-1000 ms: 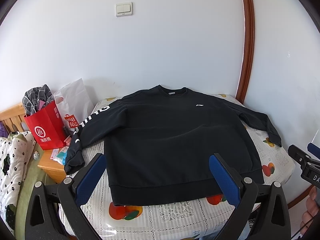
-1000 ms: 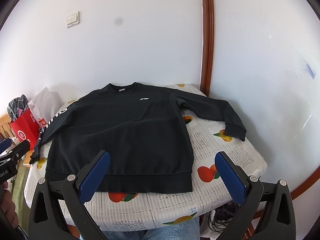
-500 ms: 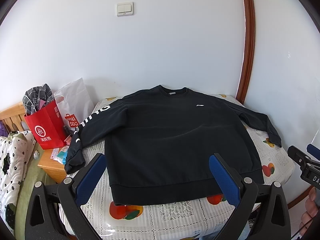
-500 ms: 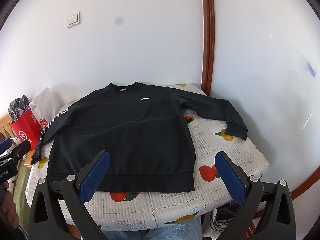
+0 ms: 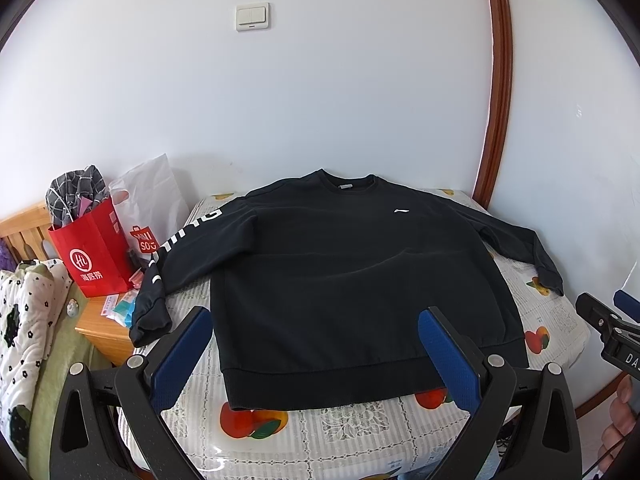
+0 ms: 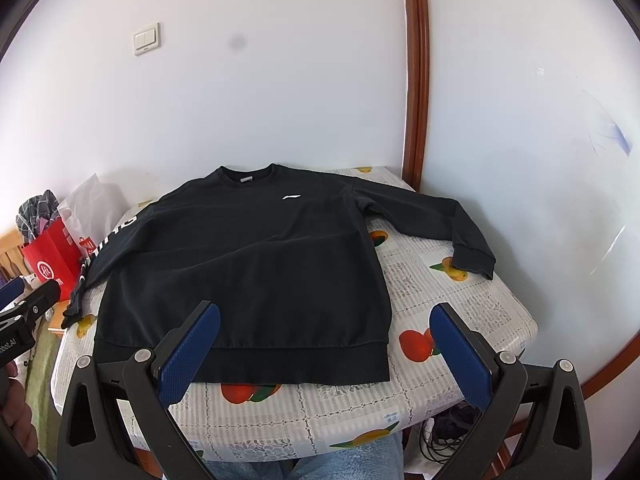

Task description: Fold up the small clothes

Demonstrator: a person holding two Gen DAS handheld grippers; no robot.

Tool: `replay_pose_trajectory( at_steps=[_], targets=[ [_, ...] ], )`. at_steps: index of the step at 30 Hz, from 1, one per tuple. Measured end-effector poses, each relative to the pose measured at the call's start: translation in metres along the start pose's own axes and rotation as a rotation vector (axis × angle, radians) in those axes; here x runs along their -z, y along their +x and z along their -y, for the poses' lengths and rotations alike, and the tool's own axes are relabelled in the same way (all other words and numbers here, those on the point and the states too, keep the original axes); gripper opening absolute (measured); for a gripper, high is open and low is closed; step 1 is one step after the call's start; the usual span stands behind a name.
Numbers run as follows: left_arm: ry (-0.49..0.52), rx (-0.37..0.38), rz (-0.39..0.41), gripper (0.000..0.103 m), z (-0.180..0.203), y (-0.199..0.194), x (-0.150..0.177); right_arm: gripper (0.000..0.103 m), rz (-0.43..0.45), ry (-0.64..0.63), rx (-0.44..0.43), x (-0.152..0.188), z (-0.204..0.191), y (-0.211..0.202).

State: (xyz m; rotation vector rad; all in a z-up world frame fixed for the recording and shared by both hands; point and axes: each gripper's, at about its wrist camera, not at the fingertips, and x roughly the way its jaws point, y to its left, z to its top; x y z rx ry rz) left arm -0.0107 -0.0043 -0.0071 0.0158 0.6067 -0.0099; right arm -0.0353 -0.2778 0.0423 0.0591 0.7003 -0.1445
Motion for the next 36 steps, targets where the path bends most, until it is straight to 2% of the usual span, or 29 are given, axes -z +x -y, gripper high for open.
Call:
replay_pose_trajectory(
  at_steps=[11, 17, 27, 33, 36],
  targets=[
    [-0.003, 0.005, -0.009, 0.103, -0.003, 0.004, 0.002, 0.103, -0.008, 0.001, -0.011, 0.000, -0.001, 0.005],
    [0.006, 0.007, -0.036, 0.103, -0.003, 0.023, -0.008, 0.103, -0.026, 0.002, -0.017, -0.005, -0.004, 0.017],
    [-0.003, 0.060, -0.085, 0.103, -0.010, 0.063, -0.022, 0.103, -0.092, -0.019, -0.003, -0.016, -0.015, 0.061],
    [0.009, 0.051, -0.136, 0.103, -0.022, 0.097, -0.022, 0.103, -0.132, -0.015, 0.003, -0.023, -0.024, 0.093],
    [0.011, 0.015, -0.161, 0.103, -0.035, 0.116, -0.020, 0.103, -0.163, -0.013, 0.006, -0.025, -0.029, 0.115]
  ],
)
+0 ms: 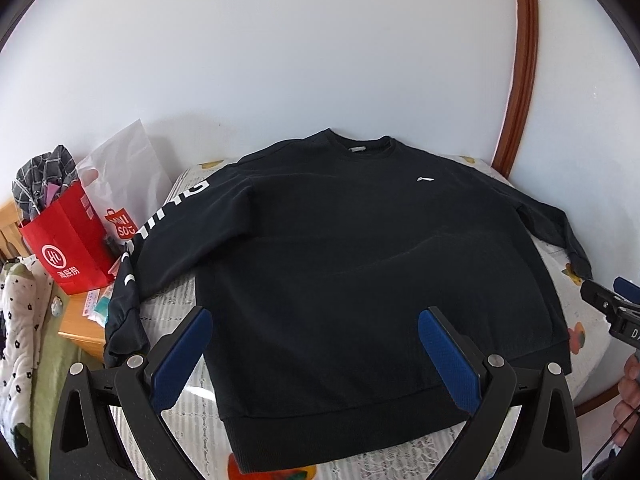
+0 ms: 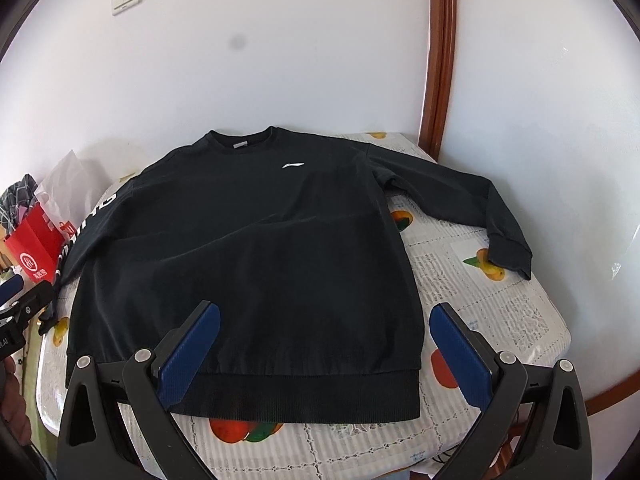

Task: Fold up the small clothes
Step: 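Lower the left tool to the lettered sleeve cuff and close on it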

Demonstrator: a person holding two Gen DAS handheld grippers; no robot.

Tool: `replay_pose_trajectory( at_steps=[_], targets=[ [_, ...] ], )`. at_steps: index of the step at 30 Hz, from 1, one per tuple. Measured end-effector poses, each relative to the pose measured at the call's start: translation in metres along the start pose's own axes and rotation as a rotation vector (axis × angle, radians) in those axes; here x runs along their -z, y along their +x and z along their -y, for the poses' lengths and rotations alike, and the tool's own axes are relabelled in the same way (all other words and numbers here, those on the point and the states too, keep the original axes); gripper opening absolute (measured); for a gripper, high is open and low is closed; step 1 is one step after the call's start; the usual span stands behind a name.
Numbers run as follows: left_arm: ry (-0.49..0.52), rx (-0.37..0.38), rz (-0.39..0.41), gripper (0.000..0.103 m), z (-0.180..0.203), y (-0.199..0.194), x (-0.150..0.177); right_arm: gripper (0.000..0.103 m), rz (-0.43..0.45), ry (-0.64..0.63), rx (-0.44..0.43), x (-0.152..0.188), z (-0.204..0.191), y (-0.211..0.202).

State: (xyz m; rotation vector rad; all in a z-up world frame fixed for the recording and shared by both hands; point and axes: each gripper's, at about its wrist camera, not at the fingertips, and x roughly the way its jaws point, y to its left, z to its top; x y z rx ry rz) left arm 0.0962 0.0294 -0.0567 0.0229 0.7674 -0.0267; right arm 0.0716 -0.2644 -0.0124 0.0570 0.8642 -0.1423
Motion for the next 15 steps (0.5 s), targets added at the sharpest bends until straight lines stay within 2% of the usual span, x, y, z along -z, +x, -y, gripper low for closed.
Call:
replay_pose_trajectory(
  at_steps=[5, 11, 15],
  targets=[
    [-0.028, -0.088, -0.052, 0.102, -0.036, 0.035, 0.001, 0.103, -0.065, 0.000, 0.004, -0.007, -0.015, 0.040],
    [-0.097, -0.195, -0.117, 0.095, -0.091, 0.073, 0.008, 0.103, -0.098, -0.076, 0.014, -0.007, -0.044, 0.071],
    [-0.139, -0.215, -0.140, 0.083, -0.122, 0.090, 0.015, 0.103, -0.129, -0.092, -0.017, -0.006, -0.059, 0.086]
  ],
)
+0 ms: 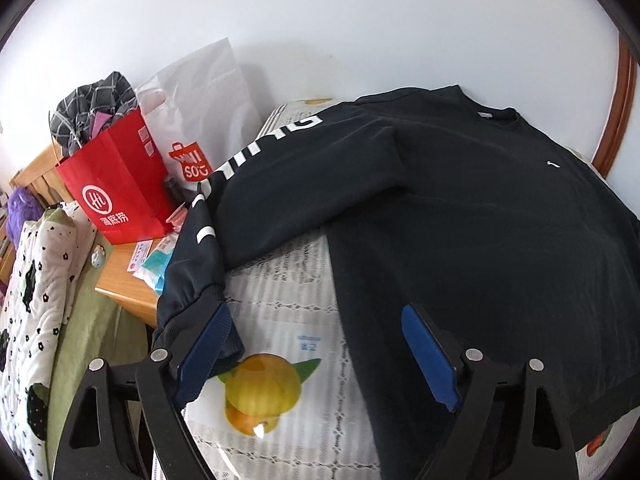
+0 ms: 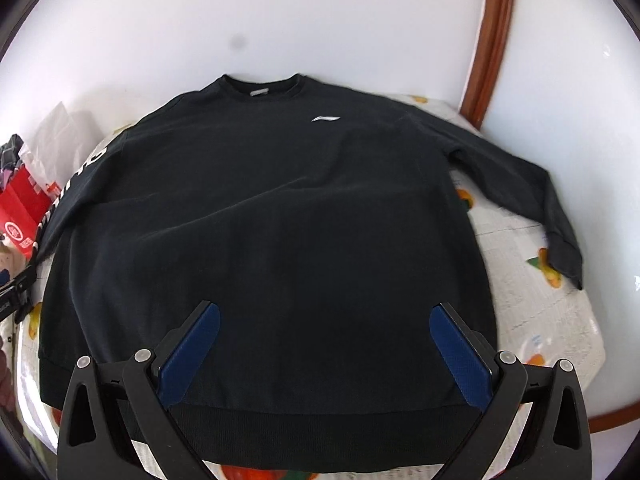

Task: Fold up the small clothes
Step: 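Lower the left tool to the lettered sleeve cuff and close on it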

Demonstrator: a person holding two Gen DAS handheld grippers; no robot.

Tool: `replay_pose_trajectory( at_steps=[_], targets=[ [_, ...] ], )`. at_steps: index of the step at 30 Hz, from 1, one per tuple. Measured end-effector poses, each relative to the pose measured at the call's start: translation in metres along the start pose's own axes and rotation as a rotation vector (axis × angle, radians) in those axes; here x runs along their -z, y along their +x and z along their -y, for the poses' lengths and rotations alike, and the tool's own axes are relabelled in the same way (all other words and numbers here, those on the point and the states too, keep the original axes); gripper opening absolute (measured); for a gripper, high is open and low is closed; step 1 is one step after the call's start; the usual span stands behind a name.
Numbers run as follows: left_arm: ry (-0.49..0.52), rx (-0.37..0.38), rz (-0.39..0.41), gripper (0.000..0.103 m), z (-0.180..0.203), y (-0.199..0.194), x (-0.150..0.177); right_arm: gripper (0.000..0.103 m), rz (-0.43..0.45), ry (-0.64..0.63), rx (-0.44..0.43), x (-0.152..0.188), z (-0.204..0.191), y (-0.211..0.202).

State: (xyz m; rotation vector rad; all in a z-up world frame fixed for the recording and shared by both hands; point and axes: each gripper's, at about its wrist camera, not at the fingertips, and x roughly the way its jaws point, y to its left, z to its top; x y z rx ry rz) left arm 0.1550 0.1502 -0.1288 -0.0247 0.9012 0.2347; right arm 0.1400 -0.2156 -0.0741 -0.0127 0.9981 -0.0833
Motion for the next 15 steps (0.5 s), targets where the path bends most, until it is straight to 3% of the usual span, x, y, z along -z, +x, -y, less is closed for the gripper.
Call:
replay_pose_trajectory(
  at_steps=[3, 8, 15],
  targets=[
    [-0.031, -0.020, -0.011, 0.076, -0.016, 0.013, 0.002, 0.103, -0.017, -0.042, -0.023, 0.002, -0.014, 0.006],
    [-0.074, -0.041, -0.025, 0.074, -0.040, 0.031, 0.007, 0.103, -0.055, -0.055, -0.039, 0.001, -0.027, 0.019],
    [-0.056, -0.087, -0.044, 0.048, -0.047, 0.050, 0.014, 0.103, -0.079, -0.081, -0.018, 0.007, -0.043, 0.029]
  ],
)
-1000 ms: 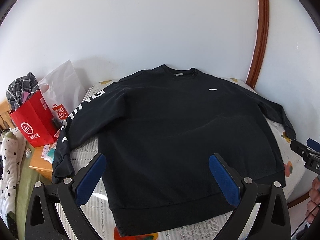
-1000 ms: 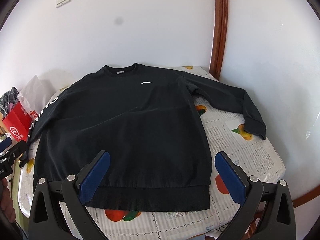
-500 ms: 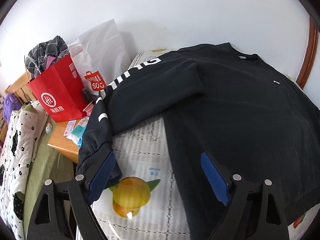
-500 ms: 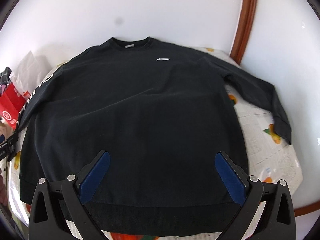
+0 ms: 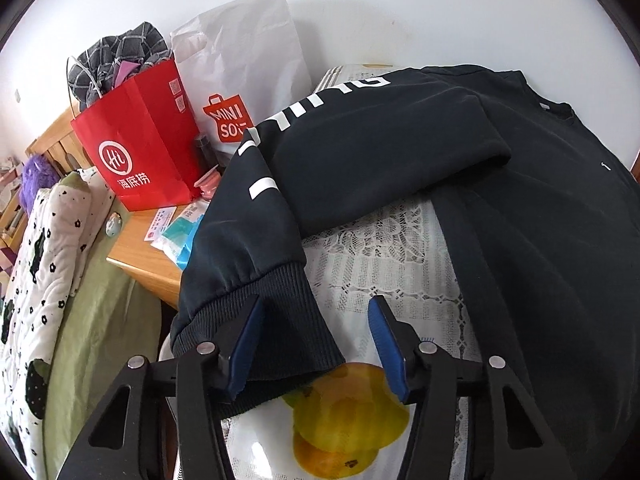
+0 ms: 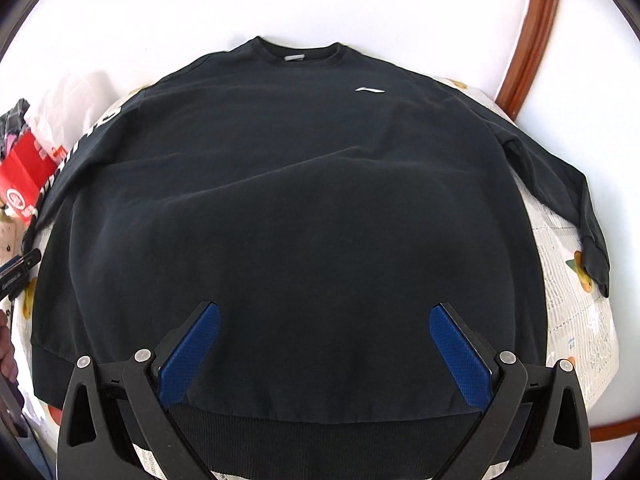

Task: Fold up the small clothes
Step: 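Lower the left tool to the lettered sleeve cuff and close on it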

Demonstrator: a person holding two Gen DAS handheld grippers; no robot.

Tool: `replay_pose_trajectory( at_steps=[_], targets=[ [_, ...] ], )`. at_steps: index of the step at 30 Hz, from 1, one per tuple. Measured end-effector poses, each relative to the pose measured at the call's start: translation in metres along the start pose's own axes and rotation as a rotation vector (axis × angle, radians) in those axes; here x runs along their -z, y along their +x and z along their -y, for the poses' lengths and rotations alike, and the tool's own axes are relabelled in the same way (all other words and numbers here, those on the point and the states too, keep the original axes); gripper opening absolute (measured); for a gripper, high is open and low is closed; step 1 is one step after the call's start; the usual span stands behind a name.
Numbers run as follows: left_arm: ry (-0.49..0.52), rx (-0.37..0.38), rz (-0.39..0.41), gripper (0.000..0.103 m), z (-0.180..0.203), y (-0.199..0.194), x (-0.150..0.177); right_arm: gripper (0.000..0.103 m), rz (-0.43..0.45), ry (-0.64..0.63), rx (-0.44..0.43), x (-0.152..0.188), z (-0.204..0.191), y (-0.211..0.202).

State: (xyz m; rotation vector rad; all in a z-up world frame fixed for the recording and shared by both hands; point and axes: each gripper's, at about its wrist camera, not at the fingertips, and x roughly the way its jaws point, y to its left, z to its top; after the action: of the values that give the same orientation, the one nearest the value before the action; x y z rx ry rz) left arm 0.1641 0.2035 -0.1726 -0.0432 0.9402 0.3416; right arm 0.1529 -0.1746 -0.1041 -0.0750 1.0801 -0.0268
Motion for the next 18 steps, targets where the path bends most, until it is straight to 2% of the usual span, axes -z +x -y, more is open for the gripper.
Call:
replay_pose_trajectory(
  at_steps=[8, 14, 18],
  targets=[
    [-0.023, -0.023, -0.007, 0.011, -0.008, 0.001, -0.005, 0.103, -0.005, 0.005, 0.010, 0.001, 0.004, -0.001],
    [-0.059, -0.015, 0.001, 0.007, -0.007, -0.013, -0.011, 0.103, -0.002, 0.029, 0.004, 0.004, 0.019, -0.004],
    [-0.058, 0.041, 0.021, 0.007, 0.001, -0.033, -0.018, 0.103, 0.013, 0.052, 0.000, 0.006, 0.034, -0.009]
  ],
)
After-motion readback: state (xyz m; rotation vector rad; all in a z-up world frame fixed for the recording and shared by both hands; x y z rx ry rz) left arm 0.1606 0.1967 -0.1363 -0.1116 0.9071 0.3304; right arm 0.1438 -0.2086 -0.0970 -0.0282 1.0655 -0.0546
